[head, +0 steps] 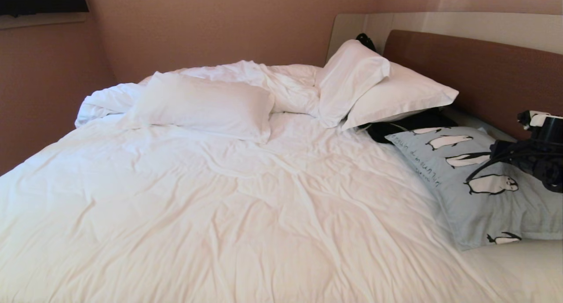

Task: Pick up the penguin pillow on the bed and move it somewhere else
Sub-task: Pick up the pillow

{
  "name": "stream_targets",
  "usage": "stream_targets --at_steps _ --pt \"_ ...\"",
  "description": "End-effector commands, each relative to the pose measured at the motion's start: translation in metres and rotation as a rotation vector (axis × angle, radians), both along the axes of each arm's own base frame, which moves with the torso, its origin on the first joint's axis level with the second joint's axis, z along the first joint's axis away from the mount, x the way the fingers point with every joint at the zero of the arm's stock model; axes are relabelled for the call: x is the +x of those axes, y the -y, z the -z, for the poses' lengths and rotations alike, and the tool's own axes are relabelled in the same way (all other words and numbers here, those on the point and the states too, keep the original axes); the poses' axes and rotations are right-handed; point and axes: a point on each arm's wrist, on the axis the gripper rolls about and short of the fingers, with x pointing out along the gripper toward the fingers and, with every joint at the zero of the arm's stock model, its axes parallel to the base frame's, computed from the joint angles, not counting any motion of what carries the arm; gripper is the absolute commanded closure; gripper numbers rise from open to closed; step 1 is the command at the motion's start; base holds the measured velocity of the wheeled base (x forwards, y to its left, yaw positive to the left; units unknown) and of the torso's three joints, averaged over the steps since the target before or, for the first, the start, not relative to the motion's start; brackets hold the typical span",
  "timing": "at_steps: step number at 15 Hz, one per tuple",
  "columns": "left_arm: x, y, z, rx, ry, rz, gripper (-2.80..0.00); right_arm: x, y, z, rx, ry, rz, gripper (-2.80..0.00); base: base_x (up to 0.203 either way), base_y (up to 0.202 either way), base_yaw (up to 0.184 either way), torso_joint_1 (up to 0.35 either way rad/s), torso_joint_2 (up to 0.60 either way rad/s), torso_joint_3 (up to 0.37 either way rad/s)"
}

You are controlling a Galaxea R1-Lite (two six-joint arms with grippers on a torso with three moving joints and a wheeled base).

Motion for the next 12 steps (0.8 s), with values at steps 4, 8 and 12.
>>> stream_targets --at_steps 4,8,12 --pt "0.0 0.0 0.0 -0.001 0.001 0.001 0.0 -0.015 0.002 -0.02 0.106 -0.128 -0.056 -2.8 0.0 0.0 0.0 0.0 0.0 0.0" --pt "0.0 0.0 0.0 -0.001 0.001 -0.001 0.0 -0.017 0.015 -0.018 0.22 -0.239 -0.059 -2.8 0.0 0.0 0.0 0.0 0.0 0.0" --pt "0.0 0.0 0.0 -0.001 0.001 0.001 0.0 -0.011 0.023 -0.005 0.283 -0.331 -0.066 -2.8 0.0 0.0 0.0 0.0 0.0 0.0"
